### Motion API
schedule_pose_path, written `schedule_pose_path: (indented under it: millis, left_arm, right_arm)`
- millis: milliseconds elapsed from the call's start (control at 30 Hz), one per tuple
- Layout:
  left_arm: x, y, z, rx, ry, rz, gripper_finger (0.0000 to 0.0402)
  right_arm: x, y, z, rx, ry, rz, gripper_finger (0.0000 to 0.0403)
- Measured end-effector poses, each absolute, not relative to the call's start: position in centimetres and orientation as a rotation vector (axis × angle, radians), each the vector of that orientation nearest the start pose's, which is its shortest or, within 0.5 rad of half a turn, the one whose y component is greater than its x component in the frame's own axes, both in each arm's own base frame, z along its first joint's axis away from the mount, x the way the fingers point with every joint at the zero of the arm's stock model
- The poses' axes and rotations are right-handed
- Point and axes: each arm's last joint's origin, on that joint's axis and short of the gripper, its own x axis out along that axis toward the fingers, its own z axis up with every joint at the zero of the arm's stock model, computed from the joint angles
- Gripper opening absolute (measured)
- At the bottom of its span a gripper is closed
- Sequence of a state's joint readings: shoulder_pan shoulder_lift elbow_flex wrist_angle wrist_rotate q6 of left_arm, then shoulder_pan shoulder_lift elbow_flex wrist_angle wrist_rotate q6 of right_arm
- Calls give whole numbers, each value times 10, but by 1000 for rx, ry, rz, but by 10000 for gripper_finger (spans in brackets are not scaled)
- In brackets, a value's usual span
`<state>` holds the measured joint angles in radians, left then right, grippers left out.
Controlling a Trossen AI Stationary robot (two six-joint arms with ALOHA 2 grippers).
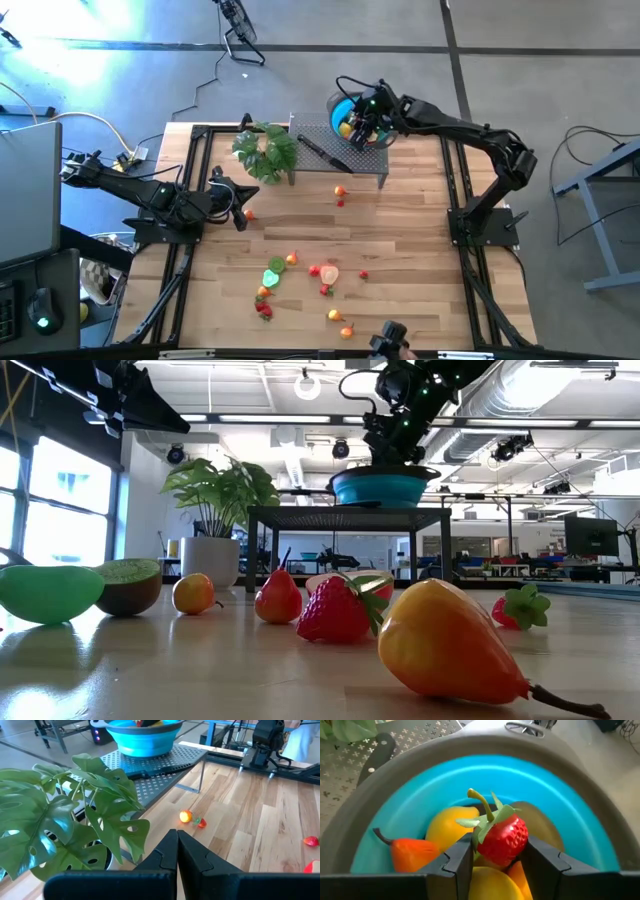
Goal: Pick & Place Fruit
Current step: Put the red strawberry in the blue bowl on the shelf
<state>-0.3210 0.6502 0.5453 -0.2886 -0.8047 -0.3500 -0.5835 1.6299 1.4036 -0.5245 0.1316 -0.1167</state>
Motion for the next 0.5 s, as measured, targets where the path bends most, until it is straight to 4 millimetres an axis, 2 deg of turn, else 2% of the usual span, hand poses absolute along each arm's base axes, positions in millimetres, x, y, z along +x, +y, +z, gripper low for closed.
schedule_pose_path:
  millis: [500]
  left_arm:
    - [140,-25,263,-124,254,527,0]
  right_arm:
    - [303,-201,311,20,702,-636,222]
